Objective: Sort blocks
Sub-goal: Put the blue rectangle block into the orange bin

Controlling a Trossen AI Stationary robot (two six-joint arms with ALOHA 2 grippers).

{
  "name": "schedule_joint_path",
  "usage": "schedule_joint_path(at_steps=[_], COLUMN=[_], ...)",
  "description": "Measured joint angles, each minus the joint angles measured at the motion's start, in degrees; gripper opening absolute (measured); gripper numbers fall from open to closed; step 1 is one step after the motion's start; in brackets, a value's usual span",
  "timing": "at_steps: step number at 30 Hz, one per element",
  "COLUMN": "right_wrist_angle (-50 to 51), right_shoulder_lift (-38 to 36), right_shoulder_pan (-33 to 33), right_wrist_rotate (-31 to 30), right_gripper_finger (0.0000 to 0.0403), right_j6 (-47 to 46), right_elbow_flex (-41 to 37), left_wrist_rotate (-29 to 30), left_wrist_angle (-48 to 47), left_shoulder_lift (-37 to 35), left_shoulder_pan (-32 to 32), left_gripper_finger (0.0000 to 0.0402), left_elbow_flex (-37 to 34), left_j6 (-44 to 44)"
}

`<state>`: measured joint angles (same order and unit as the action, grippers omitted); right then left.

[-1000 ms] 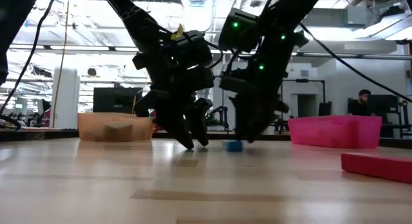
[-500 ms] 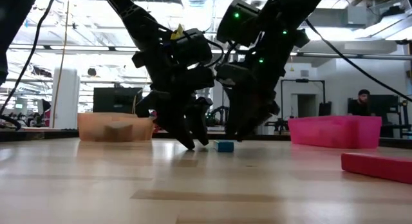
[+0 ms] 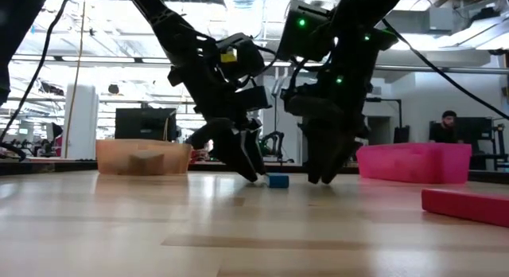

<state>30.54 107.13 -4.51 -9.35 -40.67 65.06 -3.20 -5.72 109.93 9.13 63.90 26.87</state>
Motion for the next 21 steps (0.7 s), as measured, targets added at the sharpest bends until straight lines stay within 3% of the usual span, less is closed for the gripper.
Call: schedule_joint_path(at_steps=[6,10,12,15,21], right_wrist_angle=[-10.0,-15.3,-15.3,-16.1,-9.5], right_shoulder_lift=[0.0,-0.1,-0.4,-1.2,-1.1], right_shoulder_pan=[-0.5,-2.3,-2.9,-3.5,-3.7], right_wrist_rotate=[0.2,0.7,0.5,0.3,-0.8], right_gripper_finger=[0.0223,0.0223,0.0223,0.0223,0.0223], right_j6=[1.5,4.4,4.7,5.2,1.9], right_elbow_flex=[0.0,-0.1,-0.1,0.1,0.0], left_wrist_rotate=[-1.2,-5.6,-3.5,4.5,4.2], left_wrist_angle=[2.8,3.8,3.8,3.0,1.8], left_shoulder_lift=[0.0,0.0,0.0,-0.1,-0.1], left_shoulder_pan=[-0.3,-0.6,-0.7,-0.4,0.3], left_gripper_finger=[0.0235,0.0235,0.0235,0.0235,0.0235], left_elbow_flex=[-0.1,-0.1,-0.1,0.1,0.1], left_j6=[-1.8,-2.2,-2.3,-2.7,-4.6])
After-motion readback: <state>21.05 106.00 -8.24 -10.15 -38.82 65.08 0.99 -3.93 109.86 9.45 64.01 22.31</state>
